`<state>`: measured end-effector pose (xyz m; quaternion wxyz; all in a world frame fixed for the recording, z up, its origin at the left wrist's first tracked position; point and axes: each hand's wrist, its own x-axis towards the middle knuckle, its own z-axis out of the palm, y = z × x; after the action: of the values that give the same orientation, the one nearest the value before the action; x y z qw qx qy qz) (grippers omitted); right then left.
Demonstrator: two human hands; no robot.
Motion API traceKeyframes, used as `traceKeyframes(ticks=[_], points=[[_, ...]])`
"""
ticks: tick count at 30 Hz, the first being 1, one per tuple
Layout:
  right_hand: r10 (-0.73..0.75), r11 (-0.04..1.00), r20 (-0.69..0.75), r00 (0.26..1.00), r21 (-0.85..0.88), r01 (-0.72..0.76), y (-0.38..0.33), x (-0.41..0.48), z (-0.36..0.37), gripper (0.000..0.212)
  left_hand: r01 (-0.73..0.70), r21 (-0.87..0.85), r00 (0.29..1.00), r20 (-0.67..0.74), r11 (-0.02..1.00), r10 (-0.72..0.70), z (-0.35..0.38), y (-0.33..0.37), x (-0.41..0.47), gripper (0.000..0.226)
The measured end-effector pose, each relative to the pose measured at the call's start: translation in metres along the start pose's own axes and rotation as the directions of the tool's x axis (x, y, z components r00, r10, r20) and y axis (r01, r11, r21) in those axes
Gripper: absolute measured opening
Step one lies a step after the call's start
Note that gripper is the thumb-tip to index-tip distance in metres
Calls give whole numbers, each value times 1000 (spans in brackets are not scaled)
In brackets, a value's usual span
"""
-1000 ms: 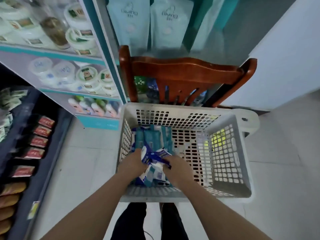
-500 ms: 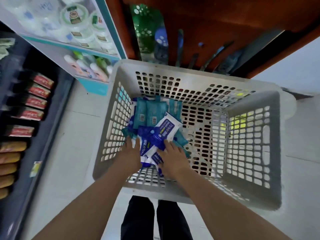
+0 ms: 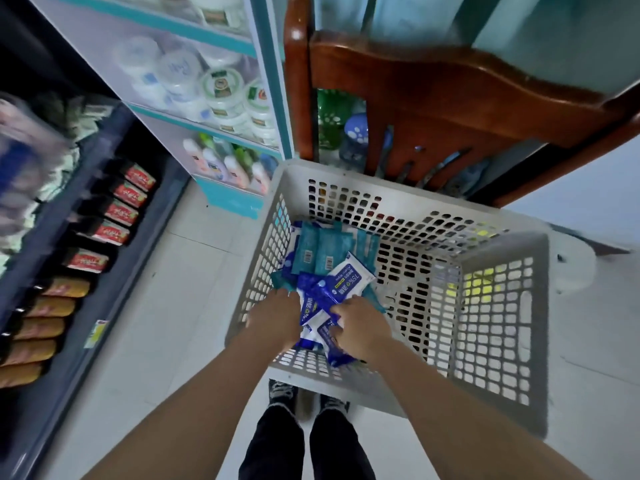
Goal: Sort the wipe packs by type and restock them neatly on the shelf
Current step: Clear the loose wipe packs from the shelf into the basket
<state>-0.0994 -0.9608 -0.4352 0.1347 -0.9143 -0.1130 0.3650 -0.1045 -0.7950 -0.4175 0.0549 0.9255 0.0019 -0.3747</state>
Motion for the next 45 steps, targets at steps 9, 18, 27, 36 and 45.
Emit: traceKeyframes(ticks=[9, 18, 27, 36, 45], points=[[-163, 978, -176, 971, -156, 135, -63, -34, -97, 47, 155, -37, 959, -233, 987, -159, -79, -19, -82, 35], [-522, 826, -270, 809, -396, 401, -186, -65, -157, 45, 434, -184, 797, -379, 882, -471, -128, -108, -199, 27], [-810, 567, -229, 540, -544, 618, -354, -100, -165, 37, 556, -345, 552, -527, 756, -646, -142, -215, -320, 25], [-917, 387, -181, 355, -609, 692, -522, -127, -154, 41, 646, -408, 323, -620, 646, -715, -147, -337, -418, 26], [-954, 300, -197, 226, -625, 720, -673, -143, -128, 42, 686, -458, 199, -630, 566, -751, -152, -455, -496, 30]])
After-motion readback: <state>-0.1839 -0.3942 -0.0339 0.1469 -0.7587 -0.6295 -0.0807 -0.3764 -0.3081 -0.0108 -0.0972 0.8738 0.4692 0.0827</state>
